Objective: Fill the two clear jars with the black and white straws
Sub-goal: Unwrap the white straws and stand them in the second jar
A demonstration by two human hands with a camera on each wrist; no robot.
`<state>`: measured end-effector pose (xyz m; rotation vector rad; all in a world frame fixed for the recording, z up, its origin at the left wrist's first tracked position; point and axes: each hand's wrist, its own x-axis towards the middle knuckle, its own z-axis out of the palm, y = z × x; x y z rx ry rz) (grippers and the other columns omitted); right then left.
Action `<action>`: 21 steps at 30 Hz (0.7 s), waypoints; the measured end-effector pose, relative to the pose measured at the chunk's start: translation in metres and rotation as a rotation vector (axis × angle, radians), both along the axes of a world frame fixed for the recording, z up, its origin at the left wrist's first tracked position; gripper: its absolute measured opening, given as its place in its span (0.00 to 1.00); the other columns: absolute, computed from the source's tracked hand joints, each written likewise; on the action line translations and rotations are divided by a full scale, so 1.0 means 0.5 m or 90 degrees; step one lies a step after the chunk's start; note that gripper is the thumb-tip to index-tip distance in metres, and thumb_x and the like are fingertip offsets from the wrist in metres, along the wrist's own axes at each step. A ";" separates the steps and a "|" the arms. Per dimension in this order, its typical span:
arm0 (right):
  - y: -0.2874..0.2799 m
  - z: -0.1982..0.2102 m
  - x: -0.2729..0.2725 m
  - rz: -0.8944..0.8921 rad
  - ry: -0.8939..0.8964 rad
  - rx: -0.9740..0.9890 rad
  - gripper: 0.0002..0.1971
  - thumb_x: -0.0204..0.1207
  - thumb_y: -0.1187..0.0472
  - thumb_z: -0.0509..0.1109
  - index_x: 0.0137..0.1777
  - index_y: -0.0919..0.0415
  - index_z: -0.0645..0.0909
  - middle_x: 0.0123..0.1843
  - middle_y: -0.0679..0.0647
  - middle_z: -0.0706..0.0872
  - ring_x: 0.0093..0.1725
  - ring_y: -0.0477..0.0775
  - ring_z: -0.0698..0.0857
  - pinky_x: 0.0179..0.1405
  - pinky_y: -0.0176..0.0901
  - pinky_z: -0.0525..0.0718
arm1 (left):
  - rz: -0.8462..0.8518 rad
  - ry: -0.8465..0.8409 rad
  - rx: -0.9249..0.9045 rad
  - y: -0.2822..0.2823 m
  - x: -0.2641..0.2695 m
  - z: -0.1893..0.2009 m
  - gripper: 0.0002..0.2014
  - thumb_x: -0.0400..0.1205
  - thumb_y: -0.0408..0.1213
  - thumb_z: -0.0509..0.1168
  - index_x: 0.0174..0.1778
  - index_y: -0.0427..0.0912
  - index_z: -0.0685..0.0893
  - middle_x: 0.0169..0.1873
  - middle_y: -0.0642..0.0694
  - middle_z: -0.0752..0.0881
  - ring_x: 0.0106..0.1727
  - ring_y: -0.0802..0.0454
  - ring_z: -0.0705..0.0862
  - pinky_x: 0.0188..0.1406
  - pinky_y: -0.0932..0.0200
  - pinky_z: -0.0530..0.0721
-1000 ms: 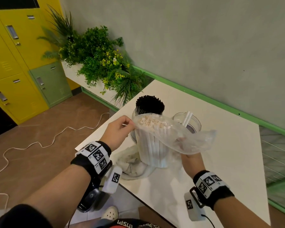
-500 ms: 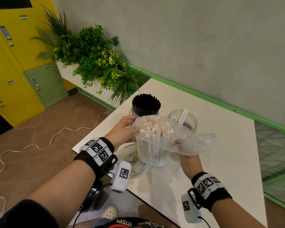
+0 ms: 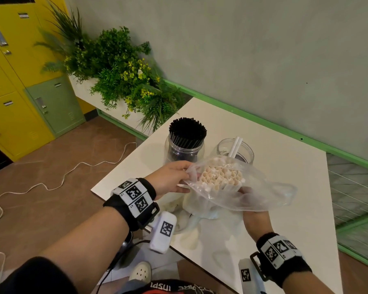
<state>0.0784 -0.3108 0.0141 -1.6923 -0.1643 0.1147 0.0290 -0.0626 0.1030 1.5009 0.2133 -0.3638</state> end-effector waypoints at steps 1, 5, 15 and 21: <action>-0.004 -0.002 -0.002 0.002 0.001 0.001 0.07 0.75 0.64 0.66 0.48 0.54 0.84 0.43 0.52 0.87 0.43 0.54 0.84 0.46 0.51 0.83 | -0.010 0.004 0.002 -0.002 0.002 -0.005 0.16 0.82 0.23 0.54 0.46 0.45 0.84 0.64 0.41 0.84 0.64 0.42 0.83 0.55 0.52 0.85; 0.002 0.007 -0.009 0.017 0.009 0.012 0.13 0.78 0.72 0.66 0.44 0.52 0.85 0.35 0.45 0.88 0.34 0.44 0.84 0.35 0.40 0.83 | -0.027 0.008 0.047 0.006 0.009 -0.023 0.16 0.83 0.25 0.60 0.64 0.43 0.79 0.56 0.45 0.85 0.55 0.51 0.85 0.49 0.57 0.87; 0.029 0.015 -0.005 0.043 0.023 0.040 0.07 0.64 0.56 0.69 0.37 0.45 0.88 0.35 0.41 0.87 0.39 0.49 0.83 0.46 0.47 0.82 | -0.040 0.023 0.091 0.032 0.033 0.015 0.06 0.82 0.30 0.60 0.49 0.39 0.82 0.49 0.43 0.87 0.51 0.50 0.84 0.45 0.59 0.83; 0.042 0.003 -0.007 0.042 0.123 0.132 0.13 0.79 0.81 0.56 0.46 0.67 0.81 0.36 0.52 0.86 0.33 0.41 0.85 0.36 0.31 0.83 | -0.059 0.033 0.093 0.031 0.041 0.015 0.15 0.84 0.49 0.60 0.44 0.40 0.81 0.46 0.43 0.88 0.45 0.49 0.87 0.36 0.59 0.86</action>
